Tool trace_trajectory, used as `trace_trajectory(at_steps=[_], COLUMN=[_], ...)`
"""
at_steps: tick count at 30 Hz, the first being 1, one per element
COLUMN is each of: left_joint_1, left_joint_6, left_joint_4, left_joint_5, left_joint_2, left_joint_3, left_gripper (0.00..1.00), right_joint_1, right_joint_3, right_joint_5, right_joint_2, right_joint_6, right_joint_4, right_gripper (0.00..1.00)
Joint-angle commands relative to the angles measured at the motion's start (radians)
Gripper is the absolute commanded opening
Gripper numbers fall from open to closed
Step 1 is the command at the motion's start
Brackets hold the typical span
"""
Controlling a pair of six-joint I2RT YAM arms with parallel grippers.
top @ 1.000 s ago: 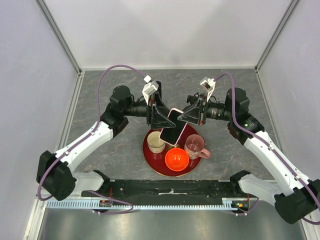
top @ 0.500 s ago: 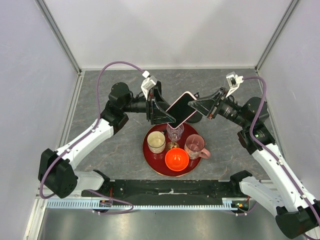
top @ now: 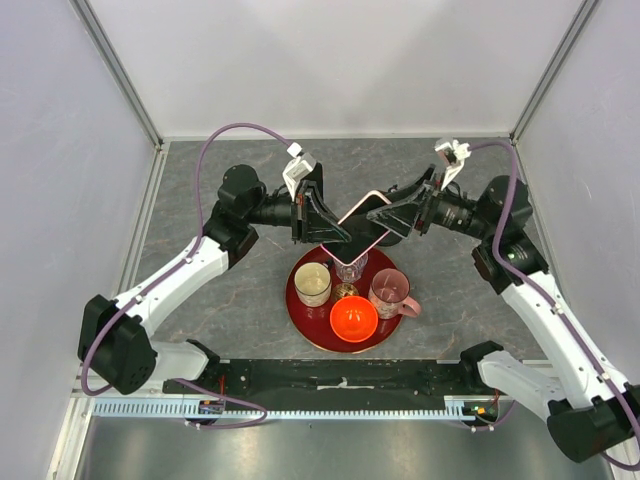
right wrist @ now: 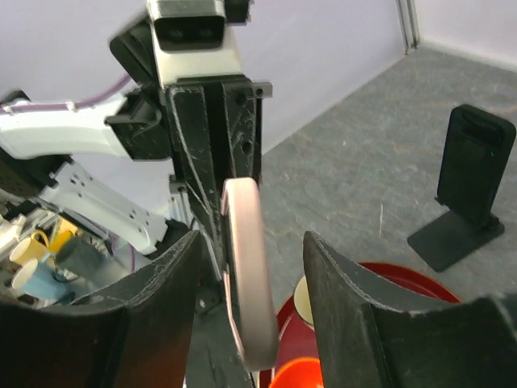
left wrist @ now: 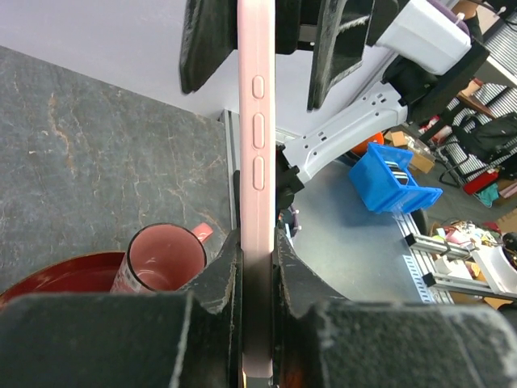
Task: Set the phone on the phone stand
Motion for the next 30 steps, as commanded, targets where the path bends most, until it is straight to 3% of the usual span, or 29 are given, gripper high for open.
trace_trajectory(at_steps=[1, 9, 11, 15, 22, 30], left_joint_1=[-0.004, -0.005, -0.005, -0.005, -0.005, -0.005], left_joint_6=[0.071, 0.110, 0.108, 0.111, 0.062, 0.045], left_joint_4=[0.001, -0.033, -0.034, -0.033, 0.039, 0.061], left_joint_5=[-0.008, 0.009, 0.016, 0.012, 0.015, 0.039], left_joint_2=[-0.047, -0.034, -0.028, -0.025, -0.031, -0.022], left_joint_3=[0.016, 0.025, 0.028, 0.026, 0.003, 0.003], left_gripper=[0.02, 0.02, 0.02, 0.02, 0.02, 0.02], right_joint_1=[-0.002, -0.002, -0.001, -0.002, -0.002, -0.001], right_joint_3=[0.101, 0.143, 0.149, 0.161, -0.041, -0.051], right_joint_5=[-0.098, -0.186, -0.196, -0.179, -0.153, -0.202], right_joint_2=[0.046, 0.085, 0.094, 0.098, -0.012, -0.001], right_joint_6=[-0.214, -0.347, -0.348, -0.305, -0.066, -0.055], right_joint_4=[-0.259, -0.362, -0.365, -0.351, 0.086, 0.119], right_gripper=[0.58, 0.42, 0.42, 0.56, 0.59, 0.50])
